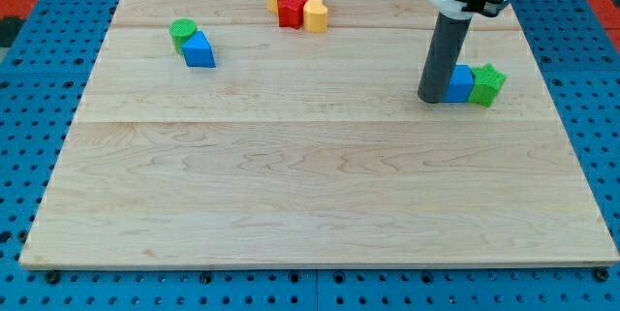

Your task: Separate the blue triangle from the green circle

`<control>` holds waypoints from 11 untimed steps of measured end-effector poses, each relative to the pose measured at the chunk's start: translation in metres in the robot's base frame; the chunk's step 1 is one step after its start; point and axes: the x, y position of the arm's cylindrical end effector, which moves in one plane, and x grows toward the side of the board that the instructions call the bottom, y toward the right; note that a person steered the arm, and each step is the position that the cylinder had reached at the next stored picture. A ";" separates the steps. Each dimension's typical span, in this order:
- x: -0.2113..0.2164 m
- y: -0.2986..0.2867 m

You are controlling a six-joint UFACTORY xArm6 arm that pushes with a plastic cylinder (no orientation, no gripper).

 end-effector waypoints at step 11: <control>-0.105 -0.236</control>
